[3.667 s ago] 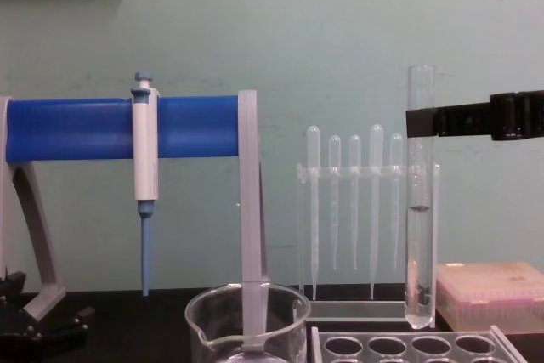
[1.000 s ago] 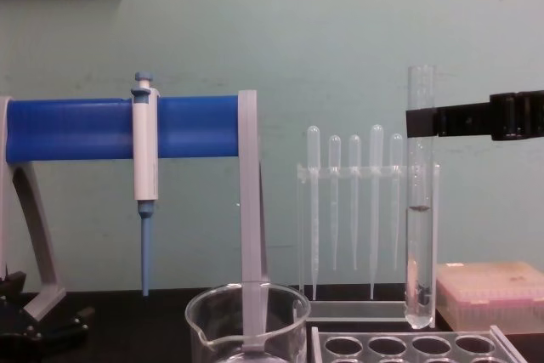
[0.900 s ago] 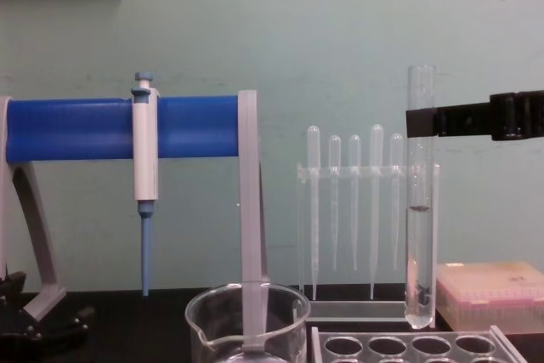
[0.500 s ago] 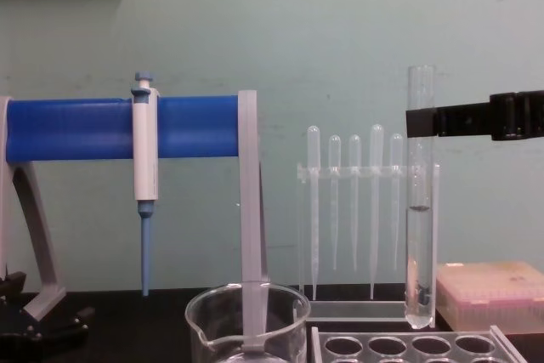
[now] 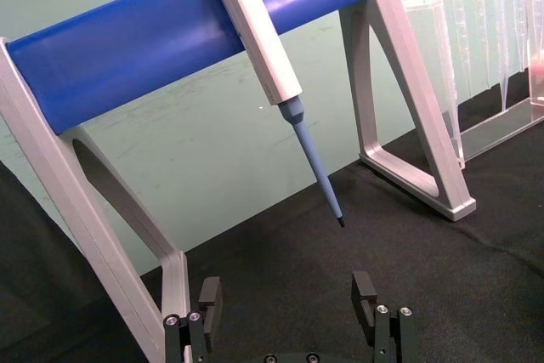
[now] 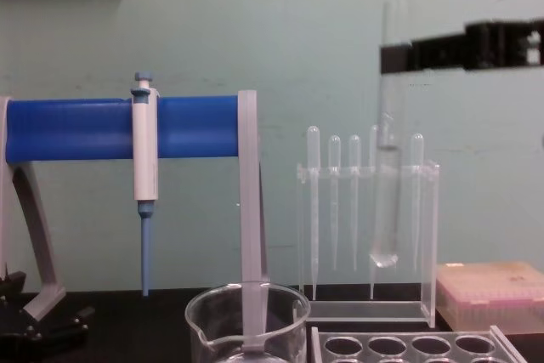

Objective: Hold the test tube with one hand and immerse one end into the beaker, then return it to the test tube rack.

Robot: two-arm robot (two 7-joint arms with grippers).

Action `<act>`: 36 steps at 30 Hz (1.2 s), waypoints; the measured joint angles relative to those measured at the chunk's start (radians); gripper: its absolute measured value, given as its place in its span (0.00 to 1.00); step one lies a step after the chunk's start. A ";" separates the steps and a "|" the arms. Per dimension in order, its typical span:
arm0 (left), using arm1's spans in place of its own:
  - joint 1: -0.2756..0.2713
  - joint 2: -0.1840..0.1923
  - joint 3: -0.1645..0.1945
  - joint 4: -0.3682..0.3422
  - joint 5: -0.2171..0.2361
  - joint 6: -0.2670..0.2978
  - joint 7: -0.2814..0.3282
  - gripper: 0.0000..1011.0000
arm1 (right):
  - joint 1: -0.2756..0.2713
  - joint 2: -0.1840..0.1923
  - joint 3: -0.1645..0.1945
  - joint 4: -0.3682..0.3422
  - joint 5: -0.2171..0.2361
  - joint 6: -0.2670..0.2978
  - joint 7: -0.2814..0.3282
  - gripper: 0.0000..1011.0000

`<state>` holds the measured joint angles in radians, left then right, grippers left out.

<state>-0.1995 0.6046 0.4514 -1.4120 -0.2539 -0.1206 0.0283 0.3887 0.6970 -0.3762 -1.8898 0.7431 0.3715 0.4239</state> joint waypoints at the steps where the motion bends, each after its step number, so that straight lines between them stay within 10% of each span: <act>1: 0.000 0.000 0.000 0.000 0.000 0.000 0.000 0.99 | 0.010 -0.003 -0.007 0.000 -0.001 0.003 0.000 0.22; 13: 0.000 0.000 0.000 0.000 0.000 0.000 0.000 0.99 | 0.135 -0.097 -0.144 0.060 -0.045 -0.017 0.000 0.22; 36: 0.000 0.000 0.000 0.000 0.000 0.000 0.000 0.99 | 0.114 -0.177 -0.245 0.187 -0.156 -0.105 0.016 0.22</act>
<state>-0.1995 0.6047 0.4514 -1.4120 -0.2539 -0.1205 0.0283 0.5026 0.5197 -0.6209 -1.7030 0.5867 0.2668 0.4398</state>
